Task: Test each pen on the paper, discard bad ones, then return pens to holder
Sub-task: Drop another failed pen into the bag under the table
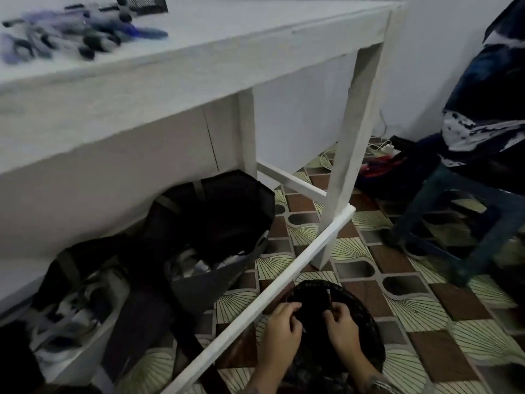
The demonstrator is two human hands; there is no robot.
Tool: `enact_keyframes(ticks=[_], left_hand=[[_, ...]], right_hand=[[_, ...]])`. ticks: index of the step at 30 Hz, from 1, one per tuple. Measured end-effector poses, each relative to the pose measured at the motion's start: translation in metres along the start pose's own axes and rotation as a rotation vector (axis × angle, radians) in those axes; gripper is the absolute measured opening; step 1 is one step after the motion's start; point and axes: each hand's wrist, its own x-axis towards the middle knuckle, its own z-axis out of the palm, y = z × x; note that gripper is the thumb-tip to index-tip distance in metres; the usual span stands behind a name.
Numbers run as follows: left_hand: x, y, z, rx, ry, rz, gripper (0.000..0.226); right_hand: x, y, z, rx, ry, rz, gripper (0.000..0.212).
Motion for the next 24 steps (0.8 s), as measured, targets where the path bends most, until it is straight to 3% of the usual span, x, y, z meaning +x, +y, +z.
enact_keyframes(ticks=[8, 13, 20, 24], left_hand=[[0.049, -0.07, 0.083, 0.009, -0.071, 0.044, 0.035], [0.061, -0.093, 0.102, -0.023, -0.077, 0.019, 0.037], [0.054, -0.041, 0.047, -0.067, -0.008, -0.004, 0.035], [0.036, 0.011, -0.016, -0.127, 0.115, -0.024, 0.034]], right_hand=[[0.086, 0.087, 0.058, -0.118, -0.042, 0.132, 0.028], [0.099, 0.102, 0.069, -0.225, -0.067, 0.142, 0.031], [0.054, 0.022, 0.049, -0.07, -0.004, -0.103, 0.014], [0.004, -0.056, 0.019, -0.021, -0.045, -0.242, 0.024]])
